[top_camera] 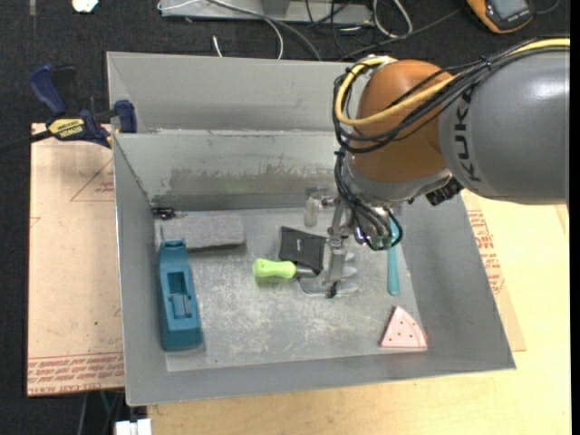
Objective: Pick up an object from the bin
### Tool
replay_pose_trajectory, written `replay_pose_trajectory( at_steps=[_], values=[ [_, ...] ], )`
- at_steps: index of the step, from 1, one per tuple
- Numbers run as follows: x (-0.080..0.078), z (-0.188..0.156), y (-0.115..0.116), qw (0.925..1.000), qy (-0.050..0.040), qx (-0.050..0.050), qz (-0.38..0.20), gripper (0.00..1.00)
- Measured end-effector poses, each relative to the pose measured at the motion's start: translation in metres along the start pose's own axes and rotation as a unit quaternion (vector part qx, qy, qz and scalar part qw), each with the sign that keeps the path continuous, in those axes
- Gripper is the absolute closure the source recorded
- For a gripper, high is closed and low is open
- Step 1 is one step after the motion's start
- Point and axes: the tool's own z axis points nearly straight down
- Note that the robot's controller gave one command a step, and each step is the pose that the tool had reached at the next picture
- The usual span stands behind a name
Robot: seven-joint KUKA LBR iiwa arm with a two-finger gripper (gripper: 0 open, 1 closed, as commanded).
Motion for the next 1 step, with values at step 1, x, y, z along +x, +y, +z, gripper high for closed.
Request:
replay_pose_trajectory(
  at_steps=[1],
  values=[
    [-0.0017,-0.0038,-0.0002,1.0000,-0.0036,0.000,0.000,0.00]
  ],
)
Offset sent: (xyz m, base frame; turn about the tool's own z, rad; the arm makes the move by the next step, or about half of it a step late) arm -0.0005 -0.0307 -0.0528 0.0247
